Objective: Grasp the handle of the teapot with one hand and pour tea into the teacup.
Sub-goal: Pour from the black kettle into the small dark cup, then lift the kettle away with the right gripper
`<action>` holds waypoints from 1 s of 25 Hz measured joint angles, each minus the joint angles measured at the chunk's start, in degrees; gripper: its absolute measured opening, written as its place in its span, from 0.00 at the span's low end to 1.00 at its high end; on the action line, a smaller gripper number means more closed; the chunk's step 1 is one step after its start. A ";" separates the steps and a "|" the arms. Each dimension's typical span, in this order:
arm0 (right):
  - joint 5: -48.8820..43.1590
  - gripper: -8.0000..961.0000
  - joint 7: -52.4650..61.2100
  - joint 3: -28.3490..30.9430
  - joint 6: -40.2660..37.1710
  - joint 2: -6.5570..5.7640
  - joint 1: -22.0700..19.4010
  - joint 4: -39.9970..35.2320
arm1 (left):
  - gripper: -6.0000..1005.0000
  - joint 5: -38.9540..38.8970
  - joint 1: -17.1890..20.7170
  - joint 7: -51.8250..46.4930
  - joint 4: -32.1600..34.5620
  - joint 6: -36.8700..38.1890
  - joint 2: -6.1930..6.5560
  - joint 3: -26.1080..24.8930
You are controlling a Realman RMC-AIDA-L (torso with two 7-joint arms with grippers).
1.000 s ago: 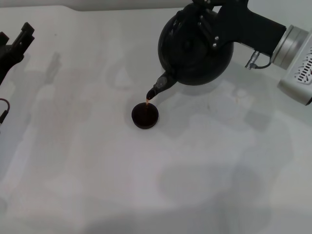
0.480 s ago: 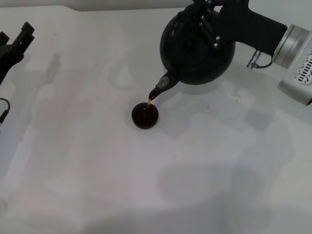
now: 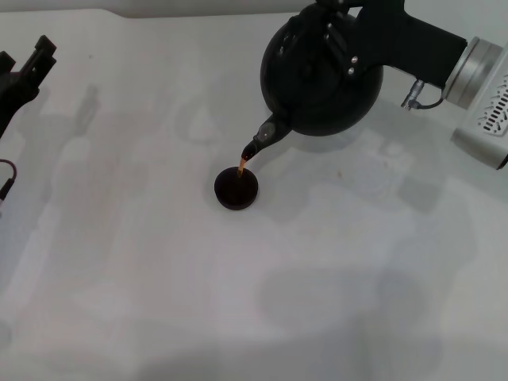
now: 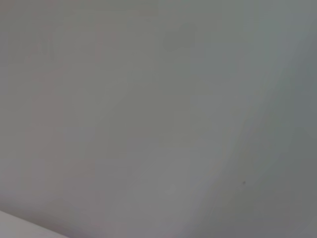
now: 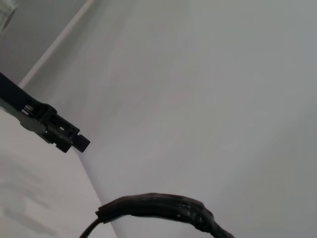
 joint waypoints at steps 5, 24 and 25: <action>-0.17 0.13 0.00 0.00 -0.19 0.00 0.00 0.04 | 0.89 0.00 -0.01 0.00 0.00 0.00 0.00 0.00; -2.01 0.12 -0.09 0.94 -0.44 0.00 -0.02 0.75 | 0.89 0.00 -0.11 0.00 0.00 0.06 0.00 0.00; -2.40 0.12 -0.09 0.98 -0.53 0.00 -0.04 0.77 | 0.89 0.00 -0.11 0.00 0.00 0.06 0.00 0.00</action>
